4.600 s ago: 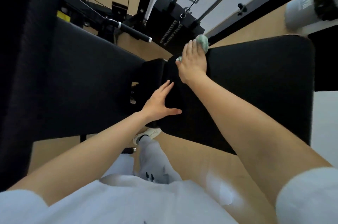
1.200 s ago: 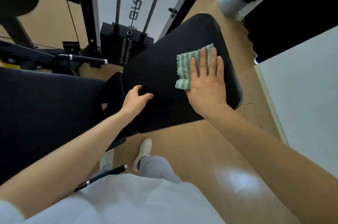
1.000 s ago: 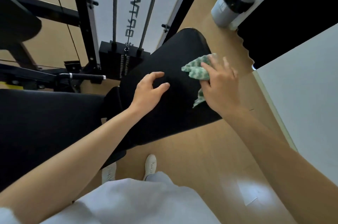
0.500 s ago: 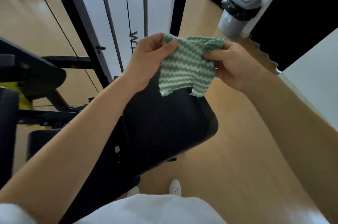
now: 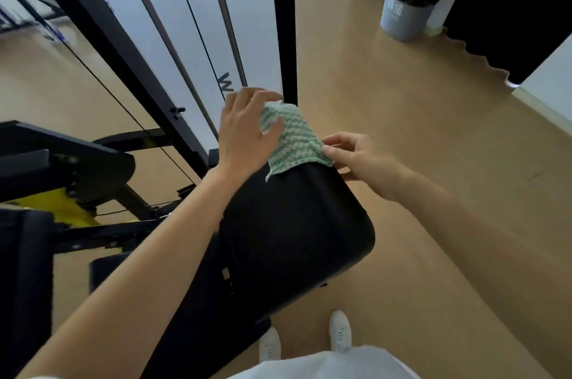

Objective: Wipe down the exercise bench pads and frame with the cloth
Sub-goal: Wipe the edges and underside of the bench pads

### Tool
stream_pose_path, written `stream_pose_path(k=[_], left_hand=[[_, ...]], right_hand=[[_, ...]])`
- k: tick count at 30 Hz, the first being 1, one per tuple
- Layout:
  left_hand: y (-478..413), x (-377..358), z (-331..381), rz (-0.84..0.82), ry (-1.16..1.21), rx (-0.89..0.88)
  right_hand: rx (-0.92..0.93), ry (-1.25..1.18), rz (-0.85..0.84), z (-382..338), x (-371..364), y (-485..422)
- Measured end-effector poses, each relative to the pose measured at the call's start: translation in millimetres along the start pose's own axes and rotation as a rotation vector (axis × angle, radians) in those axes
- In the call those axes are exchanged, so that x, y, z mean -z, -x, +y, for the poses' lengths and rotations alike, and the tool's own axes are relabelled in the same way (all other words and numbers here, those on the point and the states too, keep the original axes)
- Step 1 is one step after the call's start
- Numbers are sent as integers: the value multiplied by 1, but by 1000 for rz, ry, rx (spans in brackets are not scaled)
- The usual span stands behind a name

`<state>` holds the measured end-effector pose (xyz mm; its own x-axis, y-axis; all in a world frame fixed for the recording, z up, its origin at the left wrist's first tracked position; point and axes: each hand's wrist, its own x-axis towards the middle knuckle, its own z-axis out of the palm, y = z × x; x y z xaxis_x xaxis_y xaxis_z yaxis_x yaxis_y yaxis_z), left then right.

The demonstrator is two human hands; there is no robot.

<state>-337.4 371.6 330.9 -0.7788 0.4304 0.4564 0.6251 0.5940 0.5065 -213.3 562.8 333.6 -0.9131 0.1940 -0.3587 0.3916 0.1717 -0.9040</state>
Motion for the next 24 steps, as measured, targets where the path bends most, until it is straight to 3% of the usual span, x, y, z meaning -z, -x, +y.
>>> stream_pose_path(k=[3, 6, 14, 19, 24], left_hand=[[-19, -11, 5, -463, -169, -271], [-32, -24, 8, -617, -276, -337], [23, -20, 50, -579, -243, -607], [99, -26, 80, -405, -91, -769], [89, -31, 64, -366, -33, -964]], right_hand=[[-15, -211, -53, 21, -1, 22], [5, -303, -43, 43, -2, 43], [-107, -696, 169, 80, -25, 86], [-162, -976, 219, 96, -31, 100], [-113, -944, 224, 99, -36, 106]])
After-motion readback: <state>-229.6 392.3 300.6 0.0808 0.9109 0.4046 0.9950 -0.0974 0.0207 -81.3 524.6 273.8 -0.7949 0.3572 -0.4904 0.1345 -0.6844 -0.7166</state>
